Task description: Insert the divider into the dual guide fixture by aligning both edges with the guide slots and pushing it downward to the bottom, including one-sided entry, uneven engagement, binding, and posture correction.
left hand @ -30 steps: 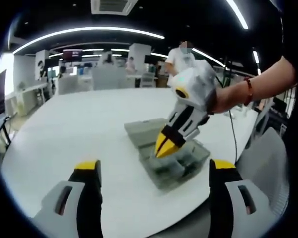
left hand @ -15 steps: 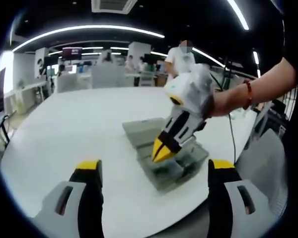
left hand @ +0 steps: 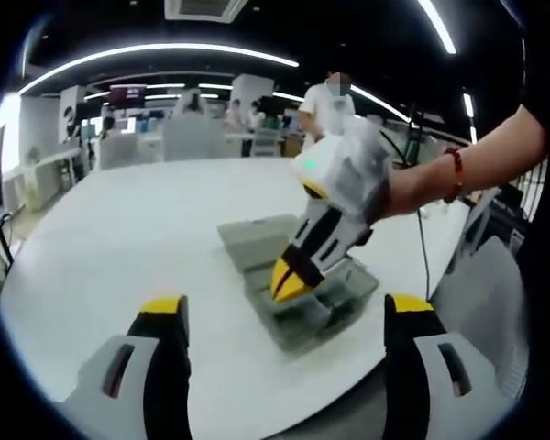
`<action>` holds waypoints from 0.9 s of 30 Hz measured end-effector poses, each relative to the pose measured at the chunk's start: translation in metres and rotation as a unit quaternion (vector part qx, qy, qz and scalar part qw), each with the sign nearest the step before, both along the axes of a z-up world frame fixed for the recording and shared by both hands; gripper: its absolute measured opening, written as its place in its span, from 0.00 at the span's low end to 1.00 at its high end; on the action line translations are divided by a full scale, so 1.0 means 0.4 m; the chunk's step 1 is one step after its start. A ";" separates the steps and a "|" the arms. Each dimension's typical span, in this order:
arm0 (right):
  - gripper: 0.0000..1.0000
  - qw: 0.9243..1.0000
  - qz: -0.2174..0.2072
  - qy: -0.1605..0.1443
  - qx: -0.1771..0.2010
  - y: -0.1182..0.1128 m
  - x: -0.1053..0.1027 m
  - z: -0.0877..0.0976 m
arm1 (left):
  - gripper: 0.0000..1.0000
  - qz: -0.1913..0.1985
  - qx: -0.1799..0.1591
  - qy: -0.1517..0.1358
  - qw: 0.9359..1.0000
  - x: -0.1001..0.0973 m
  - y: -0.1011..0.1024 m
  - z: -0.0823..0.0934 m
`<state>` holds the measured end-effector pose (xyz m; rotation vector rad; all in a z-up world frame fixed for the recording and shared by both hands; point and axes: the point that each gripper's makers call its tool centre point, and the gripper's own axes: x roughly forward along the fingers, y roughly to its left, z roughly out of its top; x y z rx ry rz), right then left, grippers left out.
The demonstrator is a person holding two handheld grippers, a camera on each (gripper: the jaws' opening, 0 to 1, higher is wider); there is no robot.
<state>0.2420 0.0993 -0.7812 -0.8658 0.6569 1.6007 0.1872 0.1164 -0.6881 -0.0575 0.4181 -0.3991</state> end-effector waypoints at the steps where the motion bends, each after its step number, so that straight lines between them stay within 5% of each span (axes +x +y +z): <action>1: 0.00 1.000 -0.003 0.004 0.001 0.000 0.001 -0.001 | 0.86 -0.001 0.000 0.000 1.000 0.001 -0.001 0.000; 27: 0.00 0.999 -0.025 0.005 -0.027 -0.009 0.000 -0.022 | 0.86 -0.014 0.003 0.009 1.000 0.011 -0.024 0.008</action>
